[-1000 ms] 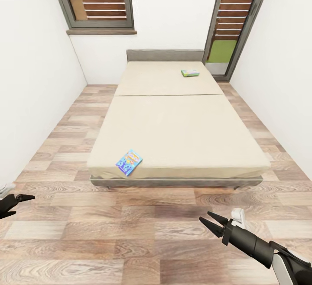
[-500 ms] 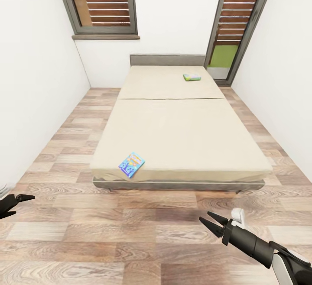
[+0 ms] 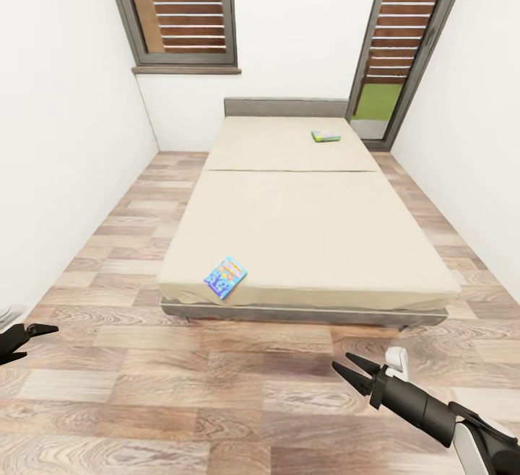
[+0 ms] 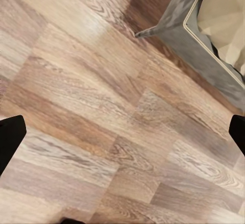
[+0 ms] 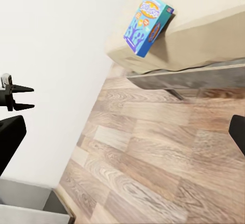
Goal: Put all the toys in the child's room - the three board games (two on the bed and one on the table), the two jigsaw puzzles on the table, and the tennis ball on the table - inside the toy box on the table in the child's room.
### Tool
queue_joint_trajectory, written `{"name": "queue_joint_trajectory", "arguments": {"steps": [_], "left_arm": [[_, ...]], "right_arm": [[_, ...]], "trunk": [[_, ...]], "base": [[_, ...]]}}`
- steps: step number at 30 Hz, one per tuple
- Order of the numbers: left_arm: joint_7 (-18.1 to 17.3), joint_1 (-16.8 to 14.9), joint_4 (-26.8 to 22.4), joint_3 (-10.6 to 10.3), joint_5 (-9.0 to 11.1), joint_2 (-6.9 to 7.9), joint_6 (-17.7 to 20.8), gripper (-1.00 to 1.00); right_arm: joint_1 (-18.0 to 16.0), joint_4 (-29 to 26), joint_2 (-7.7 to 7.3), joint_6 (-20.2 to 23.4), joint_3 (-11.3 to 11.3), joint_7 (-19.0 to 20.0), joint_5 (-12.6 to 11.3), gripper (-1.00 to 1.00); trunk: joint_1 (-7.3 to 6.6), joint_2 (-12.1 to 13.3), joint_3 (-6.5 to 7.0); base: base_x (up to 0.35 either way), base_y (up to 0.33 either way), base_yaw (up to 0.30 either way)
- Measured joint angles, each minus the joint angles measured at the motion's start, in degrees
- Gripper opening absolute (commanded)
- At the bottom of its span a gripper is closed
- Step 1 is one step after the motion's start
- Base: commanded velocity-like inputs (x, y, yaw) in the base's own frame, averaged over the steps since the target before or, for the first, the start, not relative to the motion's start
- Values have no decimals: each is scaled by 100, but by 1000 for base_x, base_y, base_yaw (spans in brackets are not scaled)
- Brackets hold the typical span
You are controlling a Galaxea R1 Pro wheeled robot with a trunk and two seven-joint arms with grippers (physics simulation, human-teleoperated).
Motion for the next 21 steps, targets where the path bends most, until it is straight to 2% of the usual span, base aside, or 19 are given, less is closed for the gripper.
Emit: {"name": "queue_joint_trajectory", "arguments": {"steps": [21], "left_arm": [[8, 0, 0, 7, -7, -12, -55, 100]], "right_arm": [[0, -2, 0, 1, 54, -223, -13, 100]], "trunk": [[0, 0, 200]], "base": [[0, 0, 75]]}}
